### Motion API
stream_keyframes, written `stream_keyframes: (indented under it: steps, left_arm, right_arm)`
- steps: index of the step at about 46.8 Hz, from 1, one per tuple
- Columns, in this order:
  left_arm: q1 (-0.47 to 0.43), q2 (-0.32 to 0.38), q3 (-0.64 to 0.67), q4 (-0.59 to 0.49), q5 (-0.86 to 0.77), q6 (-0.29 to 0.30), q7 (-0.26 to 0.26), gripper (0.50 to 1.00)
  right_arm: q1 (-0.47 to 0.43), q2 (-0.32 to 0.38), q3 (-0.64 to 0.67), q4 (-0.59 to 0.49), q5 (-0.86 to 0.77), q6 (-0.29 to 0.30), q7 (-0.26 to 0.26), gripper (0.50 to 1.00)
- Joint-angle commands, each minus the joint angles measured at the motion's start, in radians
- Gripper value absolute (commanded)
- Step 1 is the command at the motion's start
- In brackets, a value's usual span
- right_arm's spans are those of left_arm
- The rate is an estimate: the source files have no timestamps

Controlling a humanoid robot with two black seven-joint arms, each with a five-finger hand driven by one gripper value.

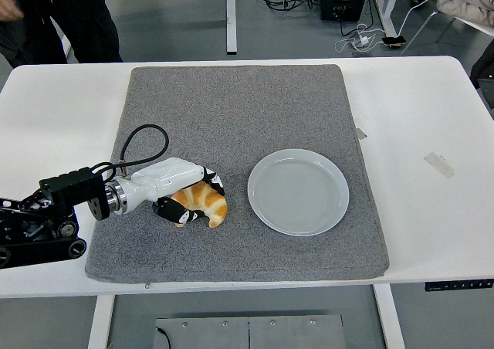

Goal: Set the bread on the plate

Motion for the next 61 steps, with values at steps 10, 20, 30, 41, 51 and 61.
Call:
stream_keyframes:
  steps: [10, 20, 30, 41, 51, 61]
  left_arm:
    - [-0.027, 0.051, -0.133, -0.002, 0.002, 0.003, -0.043, 0.5]
    - [-0.068, 0.058, -0.207, -0.003, 0.028, 0.003, -0.065, 0.5]
    - [-0.077, 0.042, -0.254, -0.003, 0.055, 0.003, -0.076, 0.5]
    - [-0.102, -0.01, -0.261, 0.012, 0.058, 0.003, -0.077, 0.5]
    - [-0.103, -0.103, -0.259, 0.098, 0.086, 0.003, -0.091, 0.5]
    - [-0.09, -0.22, -0.25, 0.176, 0.095, 0.003, -0.096, 0.5]
  right_arm:
    - [0.001, 0.0, 0.0, 0.0, 0.0, 0.0, -0.001, 1.0]
    - [0.001, 0.0, 0.0, -0.001, 0.0, 0.0, 0.0, 1.0]
    - [0.001, 0.0, 0.0, 0.0, 0.001, 0.0, 0.0, 1.0]
    - [0.001, 0.0, 0.0, 0.0, 0.0, 0.0, 0.0, 1.0]
    - [0.001, 0.0, 0.0, 0.0, 0.0, 0.0, 0.0, 1.0]
    - [0.001, 0.0, 0.0, 0.0, 0.001, 0.0, 0.0, 1.0]
